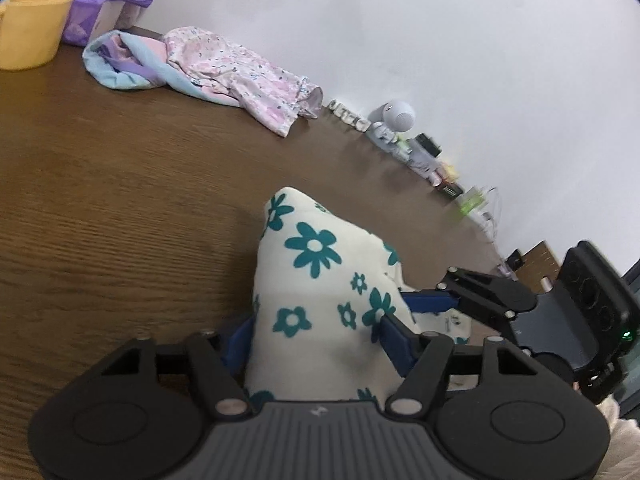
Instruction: Fold clothes
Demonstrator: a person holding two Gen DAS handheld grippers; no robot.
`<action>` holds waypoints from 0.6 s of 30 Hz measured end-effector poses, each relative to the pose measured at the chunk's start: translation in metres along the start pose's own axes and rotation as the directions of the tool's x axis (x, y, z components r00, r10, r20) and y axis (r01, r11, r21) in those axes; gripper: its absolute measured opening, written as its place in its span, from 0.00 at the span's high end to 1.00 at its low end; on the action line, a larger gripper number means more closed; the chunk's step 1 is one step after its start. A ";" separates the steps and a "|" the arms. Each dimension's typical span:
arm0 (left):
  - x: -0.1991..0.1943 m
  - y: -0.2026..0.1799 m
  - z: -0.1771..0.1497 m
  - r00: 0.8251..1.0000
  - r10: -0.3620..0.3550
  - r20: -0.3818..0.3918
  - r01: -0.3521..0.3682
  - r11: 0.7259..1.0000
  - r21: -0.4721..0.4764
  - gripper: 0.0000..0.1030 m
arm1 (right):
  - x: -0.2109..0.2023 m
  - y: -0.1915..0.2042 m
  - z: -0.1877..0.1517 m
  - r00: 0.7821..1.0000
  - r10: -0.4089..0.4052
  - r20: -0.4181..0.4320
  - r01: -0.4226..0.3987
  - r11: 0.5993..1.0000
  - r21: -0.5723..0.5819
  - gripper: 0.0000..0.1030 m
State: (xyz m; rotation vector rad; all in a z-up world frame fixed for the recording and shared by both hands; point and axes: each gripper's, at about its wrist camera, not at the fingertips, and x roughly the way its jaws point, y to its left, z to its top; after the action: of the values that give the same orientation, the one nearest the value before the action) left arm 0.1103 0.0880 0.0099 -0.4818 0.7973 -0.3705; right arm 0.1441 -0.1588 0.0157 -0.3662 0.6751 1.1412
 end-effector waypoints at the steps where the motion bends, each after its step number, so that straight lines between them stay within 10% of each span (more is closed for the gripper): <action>1: 0.001 0.000 0.001 1.000 0.007 -0.003 -0.007 1.000 -0.003 0.50 | 0.000 0.000 0.000 1.000 -0.003 0.002 0.003 1.000 0.000 0.18; 6: -0.009 -0.008 0.005 1.000 0.022 0.003 -0.022 1.000 -0.002 0.70 | 0.001 0.002 0.000 1.000 -0.017 0.008 0.017 1.000 0.008 0.17; 18: -0.007 -0.076 0.020 0.963 0.260 0.070 -0.269 0.909 0.318 0.72 | -0.040 -0.002 -0.013 0.988 -0.152 0.038 0.146 0.983 0.114 0.16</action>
State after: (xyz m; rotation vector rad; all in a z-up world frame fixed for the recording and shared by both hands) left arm 0.1110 0.0335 0.0675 -0.0653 0.7464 -0.2356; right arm 0.1319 -0.1959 0.0319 -0.2897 0.6563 0.9628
